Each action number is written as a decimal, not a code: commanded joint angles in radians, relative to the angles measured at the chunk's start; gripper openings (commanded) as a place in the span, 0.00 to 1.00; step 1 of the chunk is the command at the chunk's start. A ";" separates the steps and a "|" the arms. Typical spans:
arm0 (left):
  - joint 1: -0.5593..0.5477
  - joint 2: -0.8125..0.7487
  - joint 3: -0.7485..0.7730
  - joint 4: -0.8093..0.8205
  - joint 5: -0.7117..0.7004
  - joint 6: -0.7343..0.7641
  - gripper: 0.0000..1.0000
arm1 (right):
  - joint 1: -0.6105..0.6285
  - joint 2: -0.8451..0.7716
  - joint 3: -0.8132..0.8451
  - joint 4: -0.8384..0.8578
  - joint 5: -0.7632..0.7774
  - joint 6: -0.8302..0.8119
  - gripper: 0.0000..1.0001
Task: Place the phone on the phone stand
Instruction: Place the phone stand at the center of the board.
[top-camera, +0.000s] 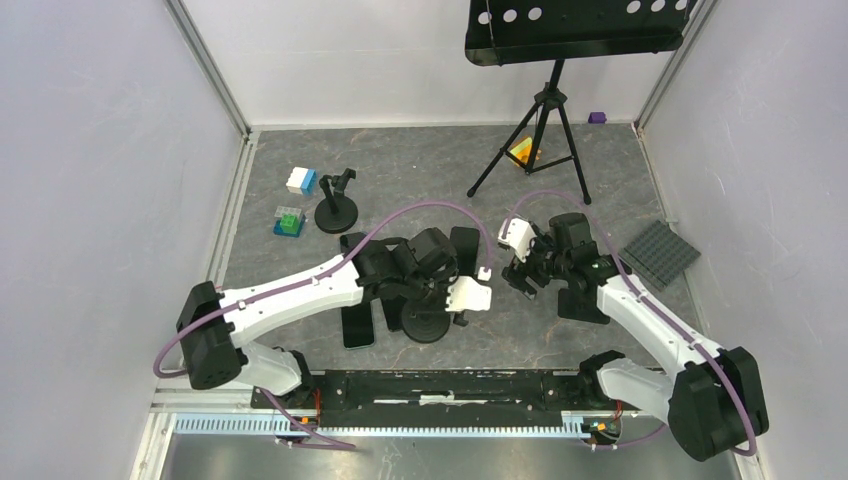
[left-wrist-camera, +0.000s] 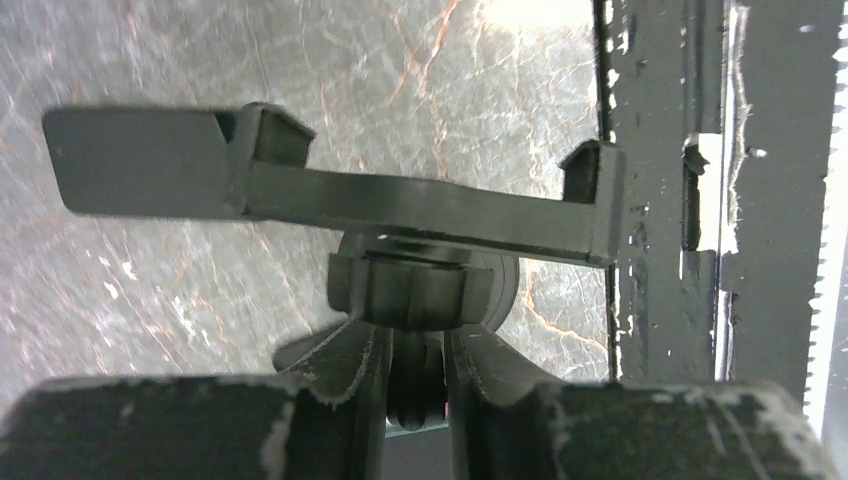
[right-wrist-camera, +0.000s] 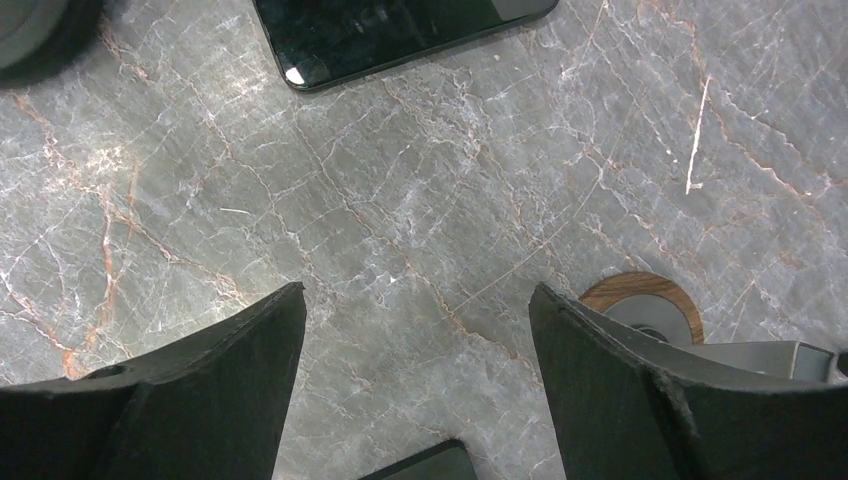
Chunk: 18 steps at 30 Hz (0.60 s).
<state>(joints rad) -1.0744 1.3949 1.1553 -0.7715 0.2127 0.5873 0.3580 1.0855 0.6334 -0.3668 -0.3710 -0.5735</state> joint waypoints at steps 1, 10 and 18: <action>-0.001 0.016 0.106 0.005 0.194 0.182 0.15 | -0.001 -0.032 0.003 0.043 0.001 -0.006 0.87; -0.001 0.229 0.376 -0.341 0.376 0.530 0.13 | 0.000 0.012 0.048 0.048 0.006 0.037 0.87; 0.000 0.277 0.362 -0.381 0.363 0.737 0.11 | -0.001 0.060 0.081 0.062 0.020 0.052 0.87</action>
<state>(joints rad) -1.0748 1.6836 1.4994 -1.1065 0.5304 1.1519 0.3580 1.1347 0.6647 -0.3481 -0.3569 -0.5388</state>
